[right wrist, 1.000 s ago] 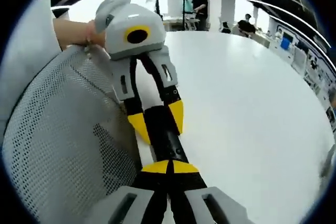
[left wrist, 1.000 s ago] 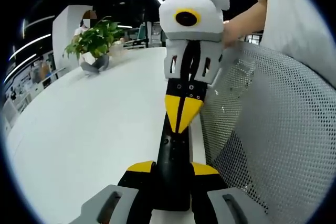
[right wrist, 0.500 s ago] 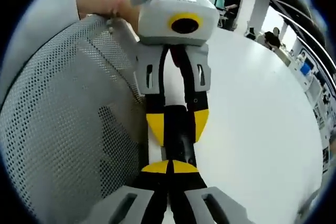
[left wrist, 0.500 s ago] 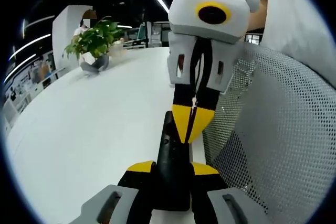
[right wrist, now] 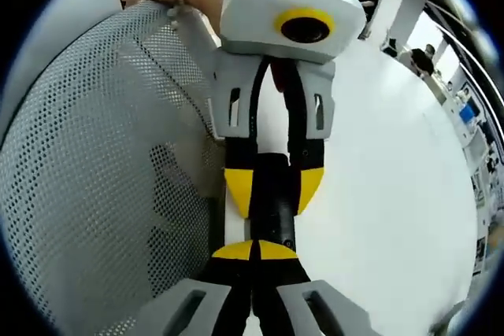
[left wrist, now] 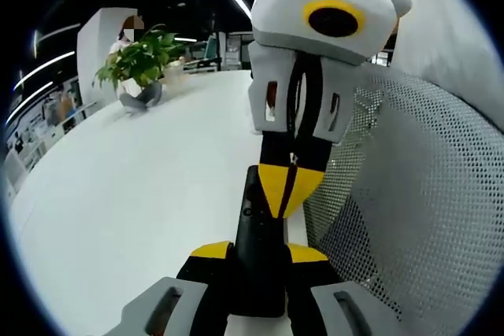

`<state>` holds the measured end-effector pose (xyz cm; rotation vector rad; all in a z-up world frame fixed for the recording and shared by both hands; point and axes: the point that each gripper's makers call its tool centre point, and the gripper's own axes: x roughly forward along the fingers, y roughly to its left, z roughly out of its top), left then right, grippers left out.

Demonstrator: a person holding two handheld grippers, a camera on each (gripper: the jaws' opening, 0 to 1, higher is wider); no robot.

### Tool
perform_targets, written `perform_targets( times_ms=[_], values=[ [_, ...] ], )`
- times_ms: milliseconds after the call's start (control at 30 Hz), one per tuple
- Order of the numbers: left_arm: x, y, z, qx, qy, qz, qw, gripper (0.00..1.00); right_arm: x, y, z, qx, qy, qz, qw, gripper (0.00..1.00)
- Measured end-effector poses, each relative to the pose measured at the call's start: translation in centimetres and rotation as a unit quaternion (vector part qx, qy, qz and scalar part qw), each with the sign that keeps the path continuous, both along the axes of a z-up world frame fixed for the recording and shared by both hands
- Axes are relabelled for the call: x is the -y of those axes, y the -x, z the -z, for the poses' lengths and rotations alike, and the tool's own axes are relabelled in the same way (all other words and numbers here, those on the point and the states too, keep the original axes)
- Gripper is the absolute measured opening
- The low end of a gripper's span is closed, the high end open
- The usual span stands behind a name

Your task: Press the specified remote control buttons in sequence, fully releasing each button before pressing the next.

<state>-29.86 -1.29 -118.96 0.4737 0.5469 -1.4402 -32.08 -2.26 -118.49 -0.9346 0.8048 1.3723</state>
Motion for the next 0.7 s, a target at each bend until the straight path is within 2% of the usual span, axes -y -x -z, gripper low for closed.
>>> perform_targets(
  times_ms=[33,100,133,200,367,500,600,667,700],
  values=[
    [0.0,0.0,0.0,0.0,-0.001,0.0,1.0,0.25,0.0,0.1,0.0,0.005,0.0,-0.001,1.0,0.0],
    [0.0,0.0,0.0,0.0,-0.002,-0.002,1.0,0.25,0.0,-0.1,0.0,0.044,0.003,-0.018,0.9989,0.0],
    [0.0,0.0,0.0,0.0,-0.003,-0.005,1.0,0.25,0.0,-0.3,0.0,0.077,0.005,-0.033,0.9965,0.0],
    [0.0,0.0,0.0,-0.001,-0.004,-0.007,1.0,0.25,0.0,-0.1,0.0,0.1,0.005,-0.043,0.994,0.0],
    [0.0,0.0,-0.1,-0.005,-0.004,-0.01,0.9999,0.25,0.1,-0.4,-0.2,0.083,0.003,-0.014,0.9965,0.0],
    [0.0,0.0,-0.1,-0.004,-0.004,-0.01,0.9999,0.25,0.5,-0.8,-0.4,0.096,0.005,-0.006,0.9954,0.0],
    [0.0,0.0,0.0,-0.003,-0.004,-0.008,1.0,0.25,0.6,-1.3,-0.8,0.068,-0.018,0.044,0.9966,0.0],
    [0.0,0.0,0.0,-0.004,-0.004,-0.008,0.9999,0.25,0.8,-1.7,-0.7,0.061,-0.017,0.049,0.9968,0.0],
    [0.0,0.0,0.0,-0.005,-0.004,-0.009,0.9999,0.25,0.6,-1.6,-0.7,0.048,-0.021,0.044,0.9977,0.0]
  ],
)
